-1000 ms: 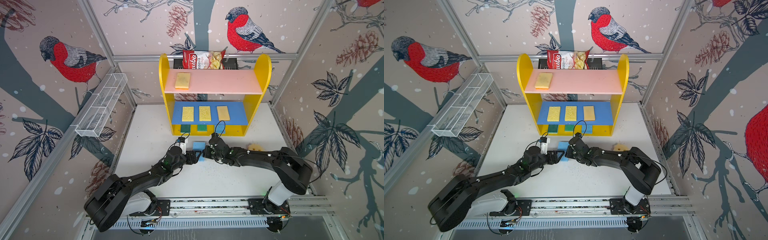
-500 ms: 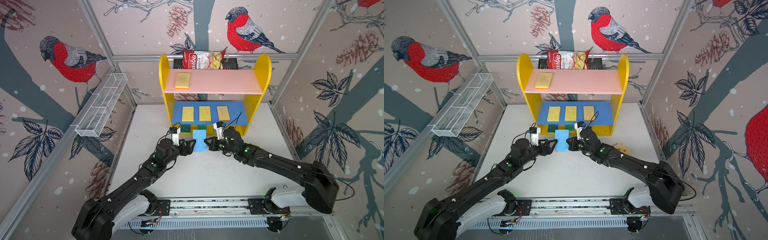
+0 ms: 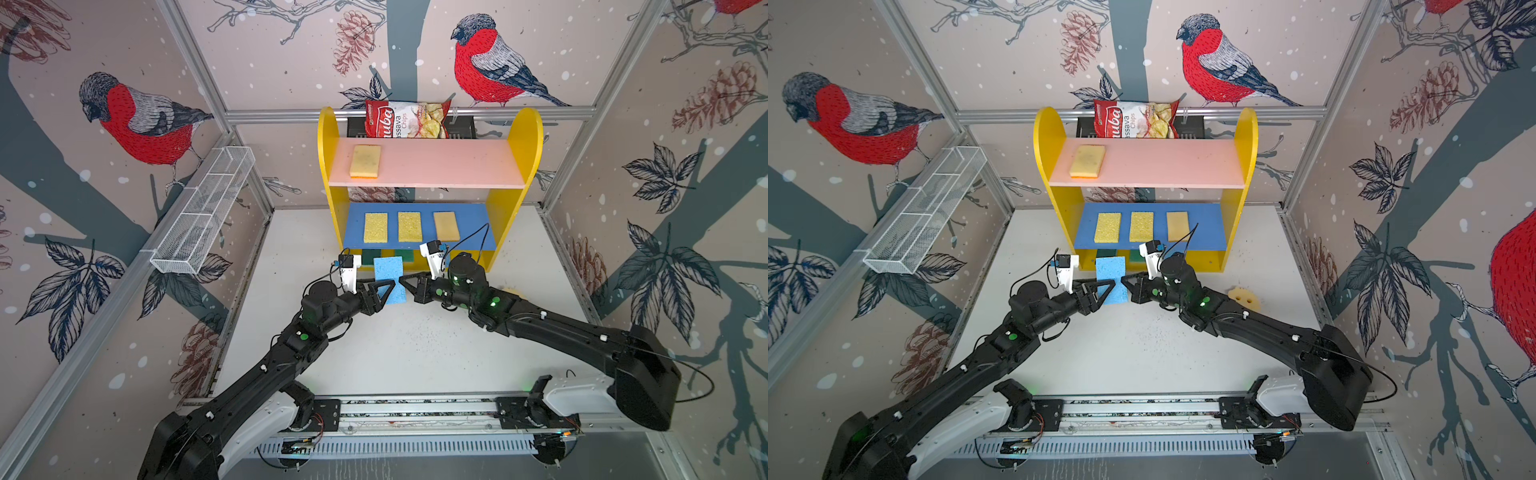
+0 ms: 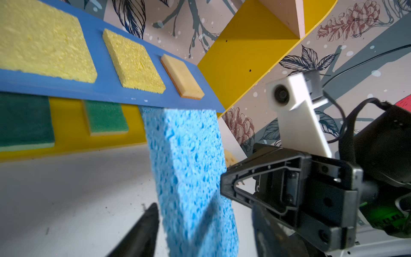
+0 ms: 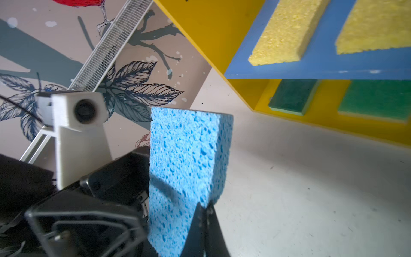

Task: Arrange cleaning sponges on a shelf
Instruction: Pick up the cleaning sponge at the center of the table.

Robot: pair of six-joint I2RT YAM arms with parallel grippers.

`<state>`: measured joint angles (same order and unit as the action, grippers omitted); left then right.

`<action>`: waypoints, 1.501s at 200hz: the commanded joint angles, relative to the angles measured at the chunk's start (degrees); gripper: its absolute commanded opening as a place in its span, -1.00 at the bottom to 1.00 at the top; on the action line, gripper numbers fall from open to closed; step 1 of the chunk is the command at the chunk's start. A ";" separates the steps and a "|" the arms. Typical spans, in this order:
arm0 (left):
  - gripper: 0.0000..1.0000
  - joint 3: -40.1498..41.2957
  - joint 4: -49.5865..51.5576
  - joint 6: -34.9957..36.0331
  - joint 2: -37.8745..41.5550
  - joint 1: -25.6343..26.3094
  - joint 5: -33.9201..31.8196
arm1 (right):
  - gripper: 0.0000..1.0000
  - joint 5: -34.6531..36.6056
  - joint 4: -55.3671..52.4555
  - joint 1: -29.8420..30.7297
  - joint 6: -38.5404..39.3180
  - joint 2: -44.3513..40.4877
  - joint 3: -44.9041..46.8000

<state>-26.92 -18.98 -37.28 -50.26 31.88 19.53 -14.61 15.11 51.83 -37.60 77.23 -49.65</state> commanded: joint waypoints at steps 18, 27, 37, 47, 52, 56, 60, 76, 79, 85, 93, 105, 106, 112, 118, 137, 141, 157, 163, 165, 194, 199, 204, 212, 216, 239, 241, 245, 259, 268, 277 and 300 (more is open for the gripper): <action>-1.00 -0.17 -2.88 -0.52 1.34 -0.06 0.67 | -0.99 -1.63 3.43 0.70 1.33 1.20 -0.81; -1.00 -0.37 -2.55 -0.31 1.55 -0.07 0.33 | -0.99 -1.47 3.56 0.65 0.95 1.10 -0.50; -1.00 -0.54 -2.73 -0.25 1.54 0.00 0.65 | -0.90 -1.47 4.12 0.55 0.48 1.06 -0.19; -1.00 -0.70 -2.89 -0.31 1.40 -0.04 0.94 | -0.64 -1.47 4.55 0.38 0.05 0.74 0.14; -1.00 -0.83 -2.90 -0.30 1.28 -0.10 1.02 | -0.45 -1.60 4.80 0.23 -0.15 0.52 0.18; -1.00 -0.97 -2.86 -0.35 1.29 -0.03 1.09 | -0.28 -1.71 4.88 0.15 -0.26 0.39 0.29; -1.00 -1.03 -2.90 -0.43 1.22 -0.03 1.10 | -0.14 -1.82 5.06 -0.01 -0.46 0.18 0.42; -1.00 -1.29 -2.99 -0.61 1.29 -0.08 1.17 | 0.21 -2.62 5.92 -0.82 -0.93 -0.55 1.27; -1.00 -1.29 -3.14 -0.60 1.33 -0.08 1.21 | 0.26 -2.94 6.20 -1.04 -1.04 -0.63 1.49; -1.00 -1.35 -3.18 -0.68 1.46 -0.09 1.20 | 0.34 -3.71 6.77 -1.43 -1.44 -0.96 1.95; -1.00 -1.45 -3.31 -0.79 1.69 -0.11 1.06 | 0.40 -4.78 7.66 -1.92 -1.91 -1.26 2.56; -1.00 -1.50 -3.45 -0.87 2.15 -0.15 1.06 | 0.44 -6.50 9.08 -2.50 -2.61 -1.64 3.59; -1.00 -1.57 -3.48 -0.91 2.17 -0.15 1.05 | 0.44 -6.62 9.16 -2.51 -2.63 -1.69 3.64; -1.00 -1.60 -3.44 -0.94 2.41 -0.17 1.04 | 0.44 -7.23 9.70 -2.68 -2.91 -1.85 3.99; -1.00 -1.73 -3.37 -0.96 2.61 -0.23 0.88 | 0.44 -7.45 9.93 -2.72 -3.06 -1.99 4.34; -1.00 -1.83 -3.00 -0.95 3.12 -0.56 0.60 | 0.43 -8.32 9.53 -2.72 -3.50 -1.68 4.46; -1.00 -1.92 -3.01 -0.96 3.18 -0.65 0.60 | 0.42 -8.74 9.70 -2.71 -3.70 -1.63 4.52; -1.00 -2.10 -3.10 -1.22 3.22 -1.02 0.51 | 0.36 -11.49 11.69 -2.69 -4.51 -1.14 4.90; -1.00 -2.11 -3.35 -1.35 3.13 -1.15 0.72 | 0.34 -12.66 12.72 -2.62 -4.79 -0.94 5.11; -1.00 -2.14 -3.39 -1.45 3.15 -1.15 0.74 | 0.34 -12.93 13.03 -2.64 -4.90 -0.90 5.14; -1.00 -2.26 -4.03 -2.15 2.89 -1.45 1.38 | 0.23 -15.30 15.44 -1.94 -5.76 0.45 4.89; -1.00 -2.22 -4.26 -2.31 2.88 -1.53 1.49 | 0.22 -15.56 15.76 -1.81 -5.77 0.74 4.81; -1.00 -2.10 -4.37 -2.44 2.89 -1.55 1.60 | 0.21 -15.77 16.04 -1.71 -5.73 0.92 4.69; -1.00 -2.10 -4.73 -2.76 2.89 -1.57 1.93 | 0.20 -16.04 16.37 -1.48 -5.73 1.35 4.53; -1.00 -2.08 -4.90 -2.95 2.84 -1.58 2.00 | 0.20 -16.19 16.49 -1.47 -5.75 1.55 4.40; -1.00 -1.53 -5.98 -3.90 2.80 -1.64 2.60 | 0.17 -16.97 18.09 -1.41 -6.46 2.50 4.27; -1.00 -1.51 -6.05 -4.00 2.80 -1.64 2.68 | 0.16 -17.08 18.23 -1.39 -6.59 2.62 4.25; -1.00 -1.36 -6.28 -4.23 2.74 -1.69 2.75 | 0.16 -17.26 18.63 -1.38 -6.72 2.82 4.22; -1.00 -0.91 -7.15 -4.94 2.52 -1.73 3.26 | 0.13 -17.77 19.50 -1.39 -7.17 3.24 3.99; -1.00 -0.69 -7.60 -5.24 2.25 -1.76 3.51 | 0.10 -17.90 19.50 -1.40 -7.22 3.36 3.70; -1.00 -0.68 -7.75 -5.48 2.14 -1.75 3.74 | 0.04 -17.91 19.61 -1.48 -7.22 3.36 3.39; -1.00 -0.56 -7.73 -5.39 2.09 -1.87 3.82 | -0.34 -18.18 20.11 -1.55 -7.48 3.33 2.91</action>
<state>-27.55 -23.31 -42.04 -48.14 30.17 22.37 -31.53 31.83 50.35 -44.53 80.55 -45.95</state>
